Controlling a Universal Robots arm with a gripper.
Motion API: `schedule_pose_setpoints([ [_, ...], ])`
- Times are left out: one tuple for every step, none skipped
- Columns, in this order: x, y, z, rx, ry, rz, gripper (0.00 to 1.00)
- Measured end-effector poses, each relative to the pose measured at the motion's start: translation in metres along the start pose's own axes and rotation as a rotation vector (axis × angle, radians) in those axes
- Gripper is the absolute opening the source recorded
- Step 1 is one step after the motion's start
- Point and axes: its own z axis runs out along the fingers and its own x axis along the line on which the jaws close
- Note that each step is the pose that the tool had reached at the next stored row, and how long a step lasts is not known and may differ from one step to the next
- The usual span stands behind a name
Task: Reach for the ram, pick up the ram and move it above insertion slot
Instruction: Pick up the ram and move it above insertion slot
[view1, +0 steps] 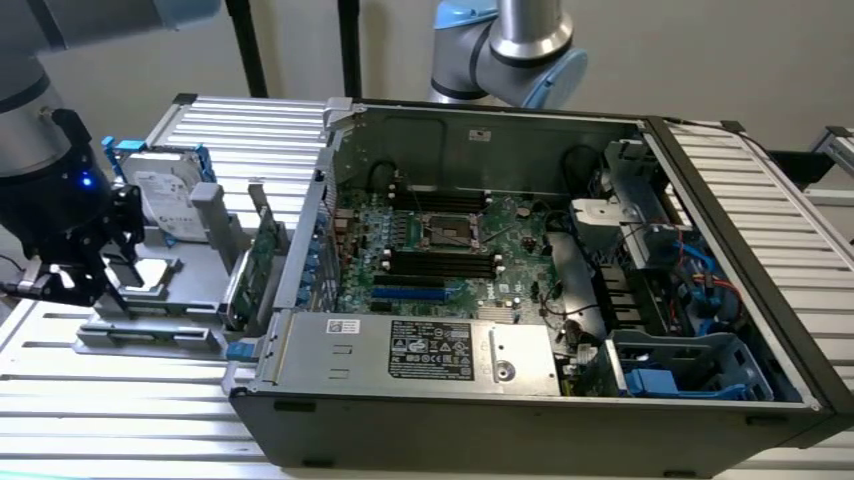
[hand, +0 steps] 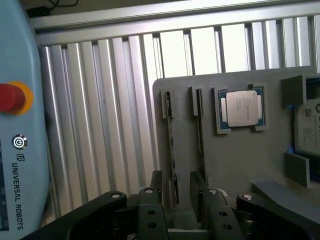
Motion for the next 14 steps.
schedule_pose_setpoints([
  [0.0, -0.0001, 0.0019, 0.0001, -0.0001, 0.0, 0.36],
  [0.0, -0.0001, 0.0037, 0.0, 0.0, 0.0, 0.36],
  [0.0, -0.0002, 0.0055, 0.0, 0.0, 0.0, 0.36],
  [0.0, -0.0003, 0.0073, 0.0, 0.0, 0.0, 0.36],
  [0.0, -0.0003, 0.0091, 0.0, 0.0, 0.0, 0.36],
  [0.0, -0.0004, 0.0109, 0.0, 0.0, -0.001, 0.36],
  [0.0, -0.0004, 0.0128, 0.0, 0.0001, -0.001, 0.36],
  [0.0, -0.0005, 0.0146, 0.0, 0.0001, -0.001, 0.36],
  [0.001, -0.0005, 0.0164, 0.0, 0.0, -0.001, 0.36],
  [0.001, -0.0006, 0.0182, 0.0, 0.0, -0.001, 0.36],
  [0.001, -0.0007, 0.02, 0.0, 0.0001, -0.001, 0.36],
  [0.001, -0.0007, 0.0218, 0.0, 0.0001, -0.002, 0.36],
  [0.001, -0.0008, 0.0236, 0.0, 0.0001, -0.002, 0.36],
  [0.001, -0.0009, 0.0256, 0.0001, 0.0, -0.002, 0.36],
])
